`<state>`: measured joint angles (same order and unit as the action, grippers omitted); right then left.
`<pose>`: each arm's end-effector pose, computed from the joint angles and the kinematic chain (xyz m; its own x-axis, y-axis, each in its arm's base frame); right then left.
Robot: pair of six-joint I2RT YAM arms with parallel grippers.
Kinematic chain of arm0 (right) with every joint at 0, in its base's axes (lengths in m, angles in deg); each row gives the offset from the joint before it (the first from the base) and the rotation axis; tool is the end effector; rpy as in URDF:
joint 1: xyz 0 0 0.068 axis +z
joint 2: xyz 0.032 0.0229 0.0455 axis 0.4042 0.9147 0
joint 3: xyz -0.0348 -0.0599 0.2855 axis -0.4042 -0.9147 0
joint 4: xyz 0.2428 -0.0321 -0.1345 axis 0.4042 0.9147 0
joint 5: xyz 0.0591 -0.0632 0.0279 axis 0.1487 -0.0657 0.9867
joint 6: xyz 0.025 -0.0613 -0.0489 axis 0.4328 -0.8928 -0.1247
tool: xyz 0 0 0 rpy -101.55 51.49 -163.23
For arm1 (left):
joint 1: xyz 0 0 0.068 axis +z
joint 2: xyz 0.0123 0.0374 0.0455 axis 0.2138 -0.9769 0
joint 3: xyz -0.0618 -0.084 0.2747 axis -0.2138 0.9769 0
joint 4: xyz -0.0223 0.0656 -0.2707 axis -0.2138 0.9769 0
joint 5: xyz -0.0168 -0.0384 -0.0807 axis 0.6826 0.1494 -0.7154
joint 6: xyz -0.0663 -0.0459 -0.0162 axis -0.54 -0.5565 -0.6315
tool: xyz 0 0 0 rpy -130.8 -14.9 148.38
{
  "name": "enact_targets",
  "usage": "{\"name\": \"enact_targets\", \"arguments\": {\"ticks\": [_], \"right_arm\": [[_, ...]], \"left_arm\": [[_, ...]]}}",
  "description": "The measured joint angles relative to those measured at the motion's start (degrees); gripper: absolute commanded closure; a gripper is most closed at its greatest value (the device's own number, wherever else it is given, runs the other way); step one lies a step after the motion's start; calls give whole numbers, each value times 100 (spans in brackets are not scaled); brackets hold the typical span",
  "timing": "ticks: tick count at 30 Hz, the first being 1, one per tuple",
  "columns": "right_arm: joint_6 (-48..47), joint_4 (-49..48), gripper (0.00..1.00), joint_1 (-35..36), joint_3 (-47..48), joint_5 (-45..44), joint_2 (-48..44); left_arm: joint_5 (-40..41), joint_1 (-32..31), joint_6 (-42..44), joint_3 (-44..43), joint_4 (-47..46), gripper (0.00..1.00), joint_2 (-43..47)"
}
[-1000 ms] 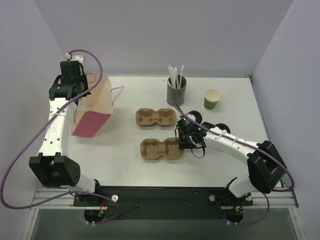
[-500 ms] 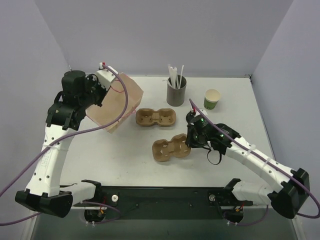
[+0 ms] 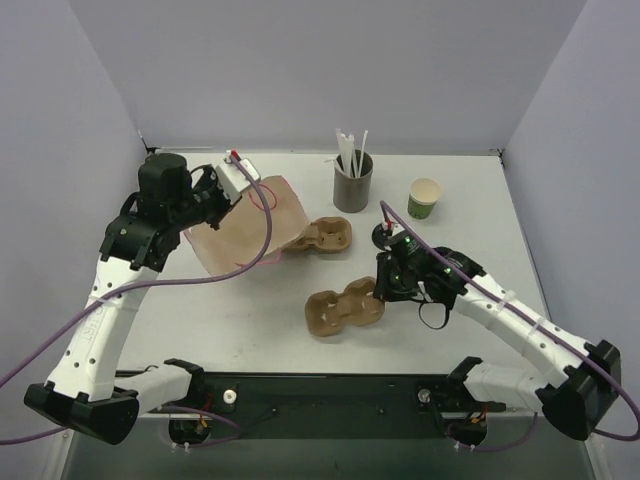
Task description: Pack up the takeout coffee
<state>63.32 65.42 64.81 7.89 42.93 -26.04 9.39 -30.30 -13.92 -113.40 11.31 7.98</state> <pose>0.2000 0.1785 0.2911 -0.7784 0.0134 -0.6276 -0.3269 0.8448 0.4235 0.2491 -0.1014 0.4473 -0.0429 0.5793 -0.8140 0.6712 0.6202 0.4060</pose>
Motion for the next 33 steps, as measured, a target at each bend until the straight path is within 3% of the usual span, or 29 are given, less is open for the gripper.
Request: {"name": "enact_targets", "arguments": {"ticks": [3,4,7,8,13,17,23,33], "right_arm": [[44,-107,70,-168,-210,210,518],[63,-111,58,-249,-219,221,702],[111,-37,36,-498,-203,61,1071],[116,57,34,-549,-164,-52,1150],[205,450,33,-557,293,-529,1215],[566,376,34,-57,595,-743,1091],[1172,-264,35,802,251,-844,1362],[1460,-1045,34,1198,-192,-1095,2079]], "left_arm": [[-195,-90,24,2,11,100,44],[-249,-125,31,4,11,100,52],[-348,-208,31,9,13,100,59],[-369,-232,22,9,11,100,59],[-356,-310,-111,11,4,100,55],[-210,-393,-264,83,-59,100,57],[-13,-420,-420,240,-105,100,63],[227,-420,-544,240,-125,100,63]]}}
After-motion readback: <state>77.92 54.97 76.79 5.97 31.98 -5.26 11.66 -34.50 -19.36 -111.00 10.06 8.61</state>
